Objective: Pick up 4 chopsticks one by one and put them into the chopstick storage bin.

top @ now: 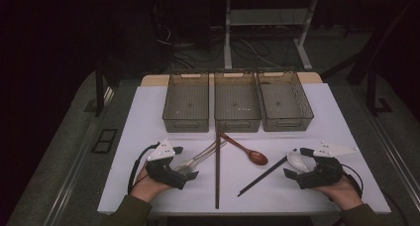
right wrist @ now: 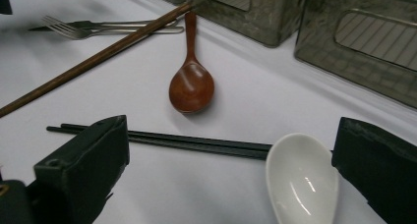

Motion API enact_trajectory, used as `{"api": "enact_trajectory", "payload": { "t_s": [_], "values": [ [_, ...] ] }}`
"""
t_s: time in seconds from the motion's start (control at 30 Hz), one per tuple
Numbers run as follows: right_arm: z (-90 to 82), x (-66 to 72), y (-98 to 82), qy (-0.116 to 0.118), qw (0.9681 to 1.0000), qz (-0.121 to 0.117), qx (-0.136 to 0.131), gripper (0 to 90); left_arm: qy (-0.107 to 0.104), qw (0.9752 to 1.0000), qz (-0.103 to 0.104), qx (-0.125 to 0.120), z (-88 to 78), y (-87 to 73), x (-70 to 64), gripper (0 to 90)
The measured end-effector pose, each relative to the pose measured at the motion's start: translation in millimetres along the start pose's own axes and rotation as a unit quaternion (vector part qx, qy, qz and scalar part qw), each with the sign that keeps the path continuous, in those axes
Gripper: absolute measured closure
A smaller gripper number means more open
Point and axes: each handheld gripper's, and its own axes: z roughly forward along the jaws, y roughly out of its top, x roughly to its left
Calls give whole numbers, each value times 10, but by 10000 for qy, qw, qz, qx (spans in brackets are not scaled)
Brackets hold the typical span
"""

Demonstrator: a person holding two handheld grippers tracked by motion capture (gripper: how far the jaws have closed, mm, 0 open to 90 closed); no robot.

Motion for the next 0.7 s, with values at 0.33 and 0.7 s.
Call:
{"api": "enact_trajectory", "payload": {
  "t_s": [0.33, 0.7],
  "values": [
    [-40, -123, -27, -174, 9996, 42, 202, 52, -40, 10000, 0, -24, -2, -6, 3, 0],
    [-91, -320, -112, -268, 9979, 284, 523, 278, -44, 10000, -5, -25, -2, -4, 7, 0]
  ]
}}
